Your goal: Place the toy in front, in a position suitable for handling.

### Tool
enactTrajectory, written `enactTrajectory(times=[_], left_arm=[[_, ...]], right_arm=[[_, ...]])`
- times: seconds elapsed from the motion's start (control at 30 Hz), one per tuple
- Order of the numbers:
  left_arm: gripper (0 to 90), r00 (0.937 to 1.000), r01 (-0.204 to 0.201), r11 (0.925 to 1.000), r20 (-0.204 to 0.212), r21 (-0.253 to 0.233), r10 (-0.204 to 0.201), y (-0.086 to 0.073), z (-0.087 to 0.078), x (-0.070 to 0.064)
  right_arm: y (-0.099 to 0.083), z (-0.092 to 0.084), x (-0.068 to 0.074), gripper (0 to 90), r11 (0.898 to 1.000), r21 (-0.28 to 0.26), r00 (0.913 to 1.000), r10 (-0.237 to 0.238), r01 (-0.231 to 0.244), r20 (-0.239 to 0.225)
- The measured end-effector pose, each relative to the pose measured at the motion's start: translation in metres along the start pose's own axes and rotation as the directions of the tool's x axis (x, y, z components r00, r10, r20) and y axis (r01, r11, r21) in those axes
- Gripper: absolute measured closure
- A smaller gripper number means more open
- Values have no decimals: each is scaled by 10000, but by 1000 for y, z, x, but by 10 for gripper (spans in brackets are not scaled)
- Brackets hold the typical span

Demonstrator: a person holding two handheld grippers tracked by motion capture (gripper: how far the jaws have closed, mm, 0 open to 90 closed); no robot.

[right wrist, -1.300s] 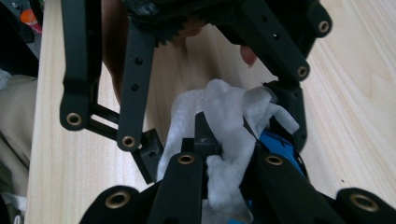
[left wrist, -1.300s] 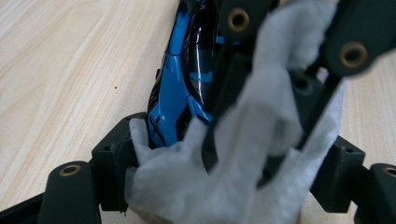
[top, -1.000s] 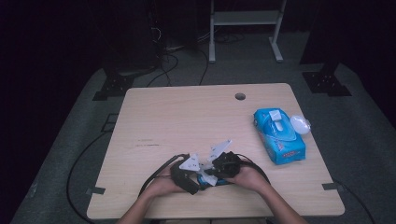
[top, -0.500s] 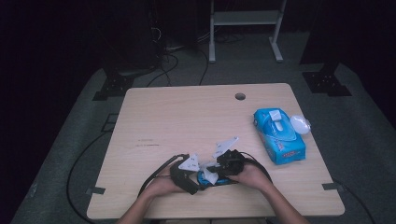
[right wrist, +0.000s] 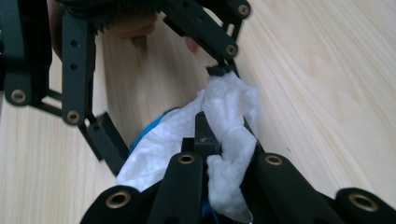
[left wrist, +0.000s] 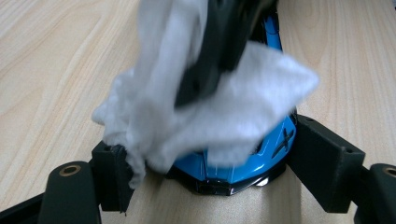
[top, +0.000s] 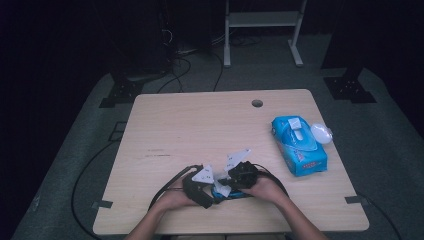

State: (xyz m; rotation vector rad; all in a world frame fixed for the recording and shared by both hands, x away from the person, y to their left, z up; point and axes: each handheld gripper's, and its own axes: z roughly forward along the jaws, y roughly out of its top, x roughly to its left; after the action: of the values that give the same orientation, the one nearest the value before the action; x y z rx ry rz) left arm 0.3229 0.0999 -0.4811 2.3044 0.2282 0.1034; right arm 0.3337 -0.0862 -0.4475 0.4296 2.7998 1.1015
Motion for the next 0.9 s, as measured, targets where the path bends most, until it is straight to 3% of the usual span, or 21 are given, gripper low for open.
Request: enactTrajectory(times=[0.17,0.33,0.43,0.57,0.67,0.8,0.9], left_arm=[[235,10000,-28,10000,10,21,28,-1,-1,0],[235,10000,-27,10000,12,-3,27,0,0,0],[235,10000,4,10000,30,29,-4,0,0,0],[235,10000,-10,10000,12,46,10,-1,-1,0],[235,10000,-12,10000,24,-2,12,-1,-1,0],[235,10000,-53,10000,7,32,53,0,0,0],[235,10000,47,10000,38,-14,-47,0,0,0]], right_arm=[[6,7,6,840,9995,97,9996,-287,287,4],[1,0,0,840,9999,54,9999,-91,90,66],[5,5,5,840,9999,93,9999,-119,119,23],[12,15,11,839,9984,144,9985,-541,541,29],[9,8,7,839,9988,215,9991,-433,432,10],[4,-3,0,839,9991,374,9989,-199,183,426],[6,1,3,839,9992,286,9990,-272,261,356]])
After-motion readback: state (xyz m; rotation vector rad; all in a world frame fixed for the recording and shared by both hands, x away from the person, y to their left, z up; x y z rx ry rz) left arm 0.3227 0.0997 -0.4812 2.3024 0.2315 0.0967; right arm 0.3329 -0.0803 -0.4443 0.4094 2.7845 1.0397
